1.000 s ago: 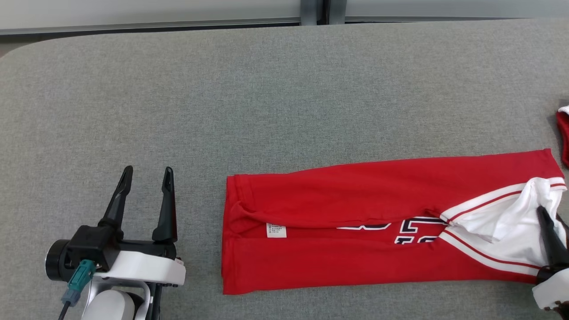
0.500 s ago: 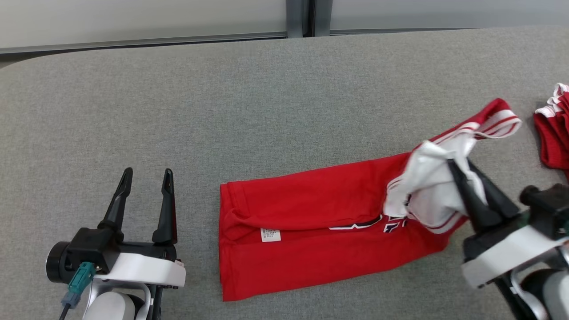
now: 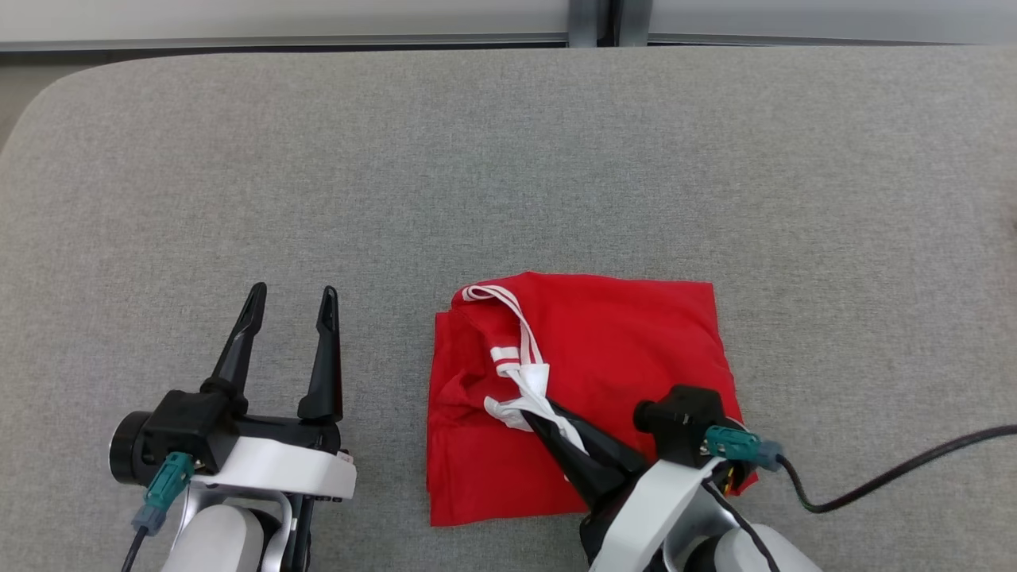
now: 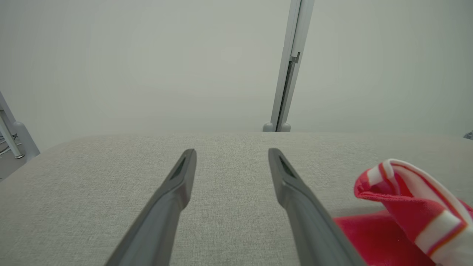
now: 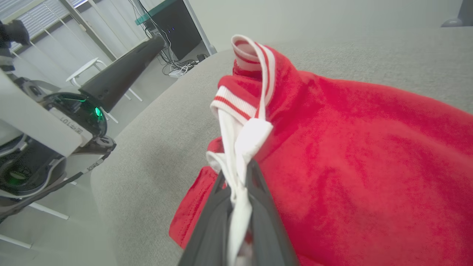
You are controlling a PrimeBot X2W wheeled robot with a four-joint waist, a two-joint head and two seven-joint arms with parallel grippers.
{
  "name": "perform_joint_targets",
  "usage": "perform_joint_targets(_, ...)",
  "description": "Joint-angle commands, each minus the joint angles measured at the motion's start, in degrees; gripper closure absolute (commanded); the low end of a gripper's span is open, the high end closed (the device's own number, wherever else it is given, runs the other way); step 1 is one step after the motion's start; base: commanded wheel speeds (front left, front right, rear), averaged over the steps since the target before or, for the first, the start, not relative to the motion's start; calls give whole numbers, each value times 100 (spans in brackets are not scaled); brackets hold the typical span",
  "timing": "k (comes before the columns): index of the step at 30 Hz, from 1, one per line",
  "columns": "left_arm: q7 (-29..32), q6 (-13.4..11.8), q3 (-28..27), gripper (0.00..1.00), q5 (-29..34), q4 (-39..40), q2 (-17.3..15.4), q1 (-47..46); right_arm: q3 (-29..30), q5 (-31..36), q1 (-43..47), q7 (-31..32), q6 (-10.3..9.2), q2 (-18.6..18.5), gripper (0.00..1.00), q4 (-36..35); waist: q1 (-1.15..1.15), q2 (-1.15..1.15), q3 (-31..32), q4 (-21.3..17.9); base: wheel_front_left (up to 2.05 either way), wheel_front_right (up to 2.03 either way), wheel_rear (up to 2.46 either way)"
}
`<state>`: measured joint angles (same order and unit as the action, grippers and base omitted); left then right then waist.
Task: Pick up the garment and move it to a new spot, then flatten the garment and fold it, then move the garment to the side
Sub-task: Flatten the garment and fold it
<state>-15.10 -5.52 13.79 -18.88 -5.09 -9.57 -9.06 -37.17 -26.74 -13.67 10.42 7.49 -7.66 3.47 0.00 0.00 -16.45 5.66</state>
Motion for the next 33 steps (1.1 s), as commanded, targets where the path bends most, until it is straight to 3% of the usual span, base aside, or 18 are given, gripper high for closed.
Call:
perform_joint_targets(1,-3,30,-24,0,53,-1,-4,-124,13,-65,5,-67,0,8,100,48,0,0,-54,59,0,0,0)
perform_joint_targets(10,-3,63,-118,0,88,-25,70,-95,-367,-357,-359,-563,1,344,100,879,0,0,-166,114,0,0,0)
perform_joint_targets(11,-3,76,-121,0,101,-27,80,-102,-392,-388,-424,-628,1,367,74,932,0,0,-174,115,0,0,0)
perform_joint_targets(13,-3,93,-127,0,122,-36,97,-104,-488,-455,-542,-789,1,398,0,972,0,0,-178,110,0,0,0)
perform_joint_targets(18,-3,120,-155,0,180,-64,109,-96,-491,-358,-810,-1467,1,421,0,843,0,0,-172,40,0,0,0)
perform_joint_targets(22,-3,115,-186,0,212,-101,93,-26,-133,-228,-888,-1999,0,340,0,619,0,0,-110,-67,0,0,0)
perform_joint_targets(28,-3,80,-227,0,225,-166,41,31,1131,143,-546,-2255,0,-40,0,265,0,0,24,-224,0,0,0)
perform_joint_targets(33,18,82,-296,0,137,-215,-48,154,2507,481,192,-2078,1,-368,0,3,0,0,245,-314,0,0,0)
